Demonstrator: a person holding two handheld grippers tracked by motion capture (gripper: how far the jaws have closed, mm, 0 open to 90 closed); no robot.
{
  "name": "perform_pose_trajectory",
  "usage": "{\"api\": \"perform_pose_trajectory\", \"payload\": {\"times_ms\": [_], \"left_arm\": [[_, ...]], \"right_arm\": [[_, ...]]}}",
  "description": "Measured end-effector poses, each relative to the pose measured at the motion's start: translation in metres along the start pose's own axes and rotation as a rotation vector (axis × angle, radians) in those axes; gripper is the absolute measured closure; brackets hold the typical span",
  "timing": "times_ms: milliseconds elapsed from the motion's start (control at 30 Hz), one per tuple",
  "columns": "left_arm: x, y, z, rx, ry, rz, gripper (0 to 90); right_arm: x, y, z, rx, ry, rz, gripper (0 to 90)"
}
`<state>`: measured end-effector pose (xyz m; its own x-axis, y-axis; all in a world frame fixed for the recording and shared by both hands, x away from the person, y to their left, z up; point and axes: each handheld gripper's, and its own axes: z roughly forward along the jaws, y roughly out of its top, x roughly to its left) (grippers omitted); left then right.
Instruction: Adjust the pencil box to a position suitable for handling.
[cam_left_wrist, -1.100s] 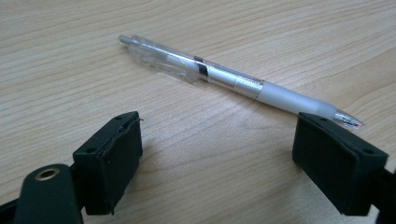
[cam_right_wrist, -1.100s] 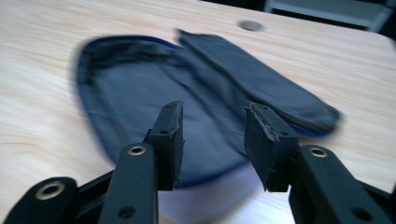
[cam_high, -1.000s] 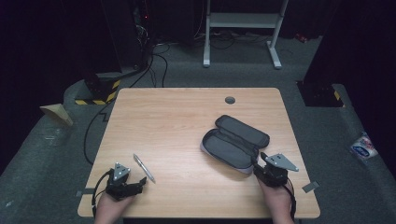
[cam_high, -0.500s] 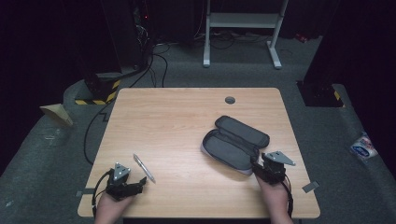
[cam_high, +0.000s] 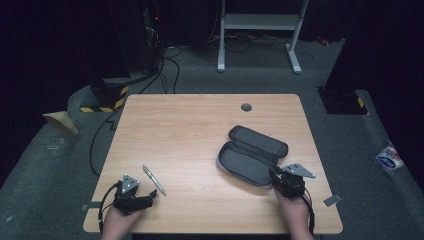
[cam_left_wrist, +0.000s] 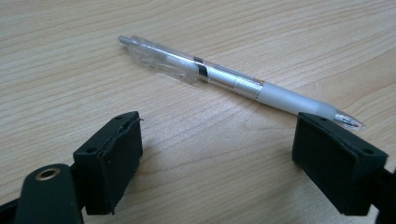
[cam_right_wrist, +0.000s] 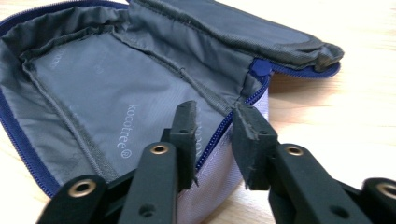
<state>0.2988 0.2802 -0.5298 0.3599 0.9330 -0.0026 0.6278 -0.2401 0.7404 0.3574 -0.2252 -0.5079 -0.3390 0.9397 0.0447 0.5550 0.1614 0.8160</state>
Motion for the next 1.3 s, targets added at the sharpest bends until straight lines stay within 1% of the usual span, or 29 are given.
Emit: {"api": "perform_pose_trajectory", "payload": {"times_ms": [67, 233, 300, 333, 367, 433, 500, 533, 567, 600, 633, 700, 733, 767, 800, 833, 867, 900, 933, 1000, 1033, 1067, 1100, 1133, 1167, 1233, 1300], "left_arm": [[0.000, 0.000, 0.000, 0.000, 0.000, 0.001, 16.4], [0.000, 0.000, 0.000, 0.000, 0.000, 0.001, 16.4], [0.000, 0.000, 0.000, 0.000, 0.000, 0.000, 16.4], [0.000, 0.000, 0.000, 0.000, 0.000, 0.000, 16.4], [0.000, 0.000, 0.000, 0.000, 0.000, 0.000, 16.4], [0.000, 0.000, 0.000, 0.000, 0.000, 0.000, 16.4], [0.000, 0.000, 0.000, -0.001, 0.001, 0.001, 16.6], [0.000, 0.000, -0.001, 0.000, 0.001, 0.002, 17.5], [0.000, -0.001, -0.002, -0.006, -0.003, 0.004, 19.4], [0.001, -0.001, -0.004, -0.011, -0.007, 0.013, 24.6], [0.000, -0.001, -0.006, -0.013, -0.016, 0.010, 34.0], [-0.004, 0.003, -0.010, -0.034, -0.021, 0.022, 37.8], [-0.009, 0.009, -0.014, -0.059, -0.042, 0.014, 39.2], [-0.013, 0.014, -0.015, -0.075, -0.061, 0.011, 39.4], [-0.018, 0.021, -0.016, -0.088, -0.089, 0.003, 39.3], [-0.028, 0.031, -0.016, -0.104, -0.125, 0.001, 38.9], [-0.035, 0.037, -0.015, -0.114, -0.145, 0.002, 38.9], [-0.048, 0.047, -0.011, -0.123, -0.173, 0.018, 39.0], [-0.059, 0.054, -0.006, -0.122, -0.191, 0.031, 39.4], [-0.077, 0.067, 0.005, -0.108, -0.218, 0.036, 39.7], [-0.086, 0.073, 0.012, -0.102, -0.243, 0.027, 39.5], [-0.093, 0.078, 0.018, -0.101, -0.258, 0.028, 39.3], [-0.099, 0.082, 0.023, -0.102, -0.256, 0.027, 39.3], [-0.103, 0.085, 0.029, -0.106, -0.251, 0.020, 39.6], [-0.103, 0.086, 0.033, -0.107, -0.253, 0.004, 40.4], [-0.102, 0.085, 0.042, -0.103, -0.264, -0.025, 42.6], [-0.101, 0.082, 0.046, -0.096, -0.282, -0.035, 48.6]], "right_arm": [[0.004, -0.001, 0.002, 0.003, 0.006, -0.007, 72.7], [0.014, -0.001, 0.005, -0.001, 0.038, -0.049, 75.8], [0.019, -0.002, 0.007, -0.004, 0.056, -0.073, 76.4], [0.021, -0.002, 0.007, -0.003, 0.063, -0.071, 76.5], [0.023, -0.002, 0.007, -0.006, 0.073, -0.083, 76.5], [0.029, -0.002, 0.008, -0.006, 0.093, -0.091, 76.9], [0.034, -0.002, 0.009, -0.010, 0.110, -0.120, 77.1], [0.038, -0.002, 0.009, -0.009, 0.119, -0.121, 77.0], [0.041, -0.002, 0.009, -0.006, 0.123, -0.122, 76.9], [0.044, -0.001, 0.009, -0.010, 0.131, -0.133, 76.6], [0.046, -0.001, 0.010, -0.013, 0.137, -0.139, 76.4], [0.049, 0.000, 0.010, -0.015, 0.141, -0.145, 75.7], [0.050, 0.000, 0.010, -0.015, 0.143, -0.144, 75.3], [0.051, 0.001, 0.010, -0.014, 0.146, -0.145, 74.7], [0.051, 0.001, 0.010, -0.016, 0.150, -0.149, 74.0], [0.051, 0.001, 0.010, -0.017, 0.155, -0.150, 73.3], [0.052, 0.001, 0.010, -0.018, 0.155, -0.147, 72.5], [0.052, 0.001, 0.009, -0.019, 0.155, -0.145, 71.9], [0.052, 0.001, 0.009, -0.019, 0.156, -0.144, 71.2], [0.053, 0.002, 0.009, -0.018, 0.158, -0.138, 69.8], [0.053, 0.002, 0.008, -0.020, 0.157, -0.137, 67.1], [0.054, 0.003, 0.008, -0.022, 0.154, -0.131, 61.4], [0.054, 0.004, 0.006, -0.025, 0.159, -0.123, 56.7], [0.054, 0.004, 0.003, -0.034, 0.171, -0.111, 53.5], [0.056, 0.005, -0.001, -0.050, 0.177, -0.107, 50.6], [0.058, 0.005, -0.010, -0.077, 0.174, -0.114, 49.8], [0.059, 0.004, -0.015, -0.084, 0.177, -0.113, 51.1]]}}
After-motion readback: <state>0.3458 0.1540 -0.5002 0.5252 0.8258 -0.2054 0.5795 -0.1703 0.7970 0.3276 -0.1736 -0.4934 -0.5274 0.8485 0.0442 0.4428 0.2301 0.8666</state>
